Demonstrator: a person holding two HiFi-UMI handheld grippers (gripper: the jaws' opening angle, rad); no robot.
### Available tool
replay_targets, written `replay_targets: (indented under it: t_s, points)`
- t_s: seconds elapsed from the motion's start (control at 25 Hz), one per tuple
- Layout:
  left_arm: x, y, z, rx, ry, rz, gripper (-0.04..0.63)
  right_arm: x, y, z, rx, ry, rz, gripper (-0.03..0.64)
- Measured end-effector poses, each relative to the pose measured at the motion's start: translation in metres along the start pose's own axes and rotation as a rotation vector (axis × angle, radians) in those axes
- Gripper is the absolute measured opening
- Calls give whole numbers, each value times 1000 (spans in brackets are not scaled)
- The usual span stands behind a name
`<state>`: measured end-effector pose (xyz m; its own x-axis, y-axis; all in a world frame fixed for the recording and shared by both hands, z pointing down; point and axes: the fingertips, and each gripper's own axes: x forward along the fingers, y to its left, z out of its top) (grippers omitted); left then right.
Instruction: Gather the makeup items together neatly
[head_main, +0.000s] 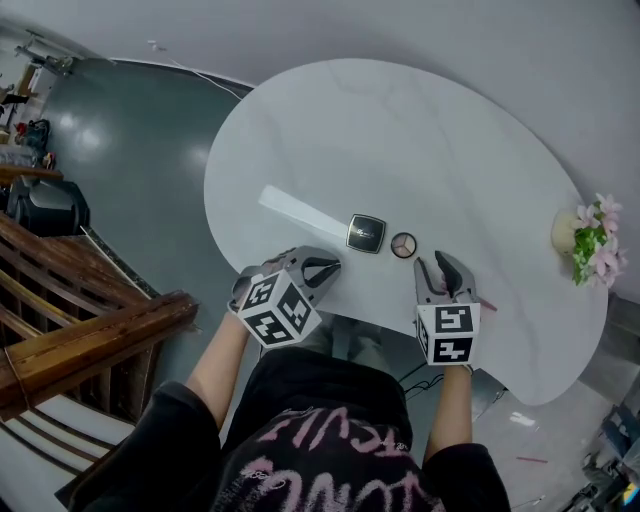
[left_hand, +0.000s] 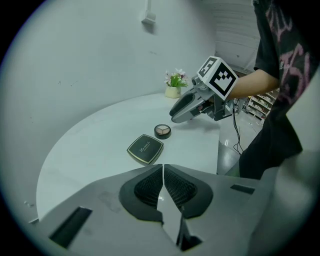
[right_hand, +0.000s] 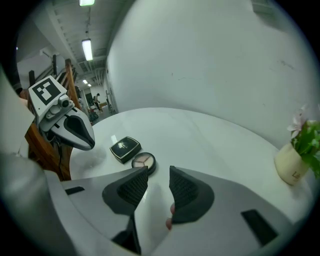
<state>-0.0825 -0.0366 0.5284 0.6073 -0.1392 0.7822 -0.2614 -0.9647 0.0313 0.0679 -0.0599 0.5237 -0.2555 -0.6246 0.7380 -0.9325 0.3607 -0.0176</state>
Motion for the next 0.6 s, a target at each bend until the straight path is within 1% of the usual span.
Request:
replay_targets:
  t_s: [0.08, 0.16, 0.24, 0.44, 0.6]
  points:
    - [4, -7, 7, -1, -14, -12, 20, -9, -9, -7, -3, 3, -19, 175]
    - [8, -13, 16, -12, -36, -27, 18, -20, -18, -15, -14, 11, -29, 175]
    - [13, -19, 26, -14, -52, -43, 18, -31, -27, -25, -46, 31, -33, 175]
    - [28, -43, 45, 31, -52, -89, 18, -57, -51, -59, -174, 113, -23, 176]
    - [39, -60, 54, 61, -44, -118, 19, -70, -66, -89, -339, 218, 27, 184]
